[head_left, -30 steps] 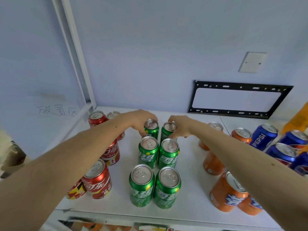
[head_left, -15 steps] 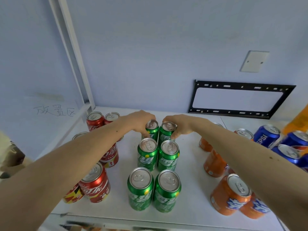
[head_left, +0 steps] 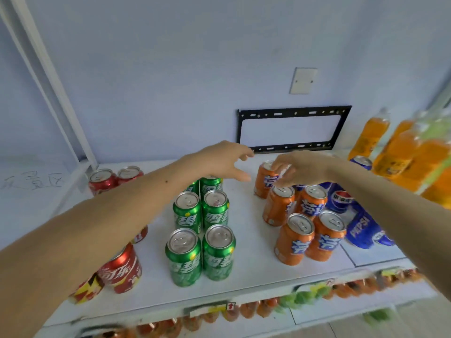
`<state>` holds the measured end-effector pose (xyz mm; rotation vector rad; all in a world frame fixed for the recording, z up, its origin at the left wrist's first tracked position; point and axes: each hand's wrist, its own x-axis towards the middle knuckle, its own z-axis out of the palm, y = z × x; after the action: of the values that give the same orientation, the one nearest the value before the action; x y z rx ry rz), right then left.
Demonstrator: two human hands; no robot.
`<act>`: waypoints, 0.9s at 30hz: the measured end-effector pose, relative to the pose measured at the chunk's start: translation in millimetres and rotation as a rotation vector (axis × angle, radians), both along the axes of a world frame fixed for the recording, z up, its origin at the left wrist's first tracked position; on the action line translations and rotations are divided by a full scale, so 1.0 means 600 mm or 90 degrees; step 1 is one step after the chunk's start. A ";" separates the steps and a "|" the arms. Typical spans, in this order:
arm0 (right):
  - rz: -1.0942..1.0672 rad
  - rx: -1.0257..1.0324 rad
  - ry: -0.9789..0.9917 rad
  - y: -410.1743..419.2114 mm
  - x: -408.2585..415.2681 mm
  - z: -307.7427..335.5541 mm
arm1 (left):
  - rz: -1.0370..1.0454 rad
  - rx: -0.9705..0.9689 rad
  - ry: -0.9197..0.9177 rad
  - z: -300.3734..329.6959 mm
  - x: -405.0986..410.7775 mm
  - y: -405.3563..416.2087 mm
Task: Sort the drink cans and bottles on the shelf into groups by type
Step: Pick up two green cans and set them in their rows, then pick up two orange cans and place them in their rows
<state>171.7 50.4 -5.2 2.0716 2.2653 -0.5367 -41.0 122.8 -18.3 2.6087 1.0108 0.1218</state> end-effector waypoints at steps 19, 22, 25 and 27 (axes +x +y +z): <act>0.058 0.000 -0.094 -0.158 0.137 -0.117 | 0.058 -0.024 -0.068 -0.171 0.185 -0.207; 0.070 0.003 -0.068 -0.162 0.140 -0.116 | 0.093 -0.053 -0.067 -0.165 0.193 -0.219; 0.087 0.008 -0.115 -0.161 0.140 -0.115 | 0.120 -0.066 -0.055 -0.163 0.199 -0.226; 0.093 0.010 -0.126 -0.159 0.139 -0.116 | 0.128 -0.066 -0.048 -0.165 0.201 -0.226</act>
<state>255.1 -45.1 -74.5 1.8526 2.2870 -0.2945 79.3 -12.6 -117.5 2.3874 1.2170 0.2079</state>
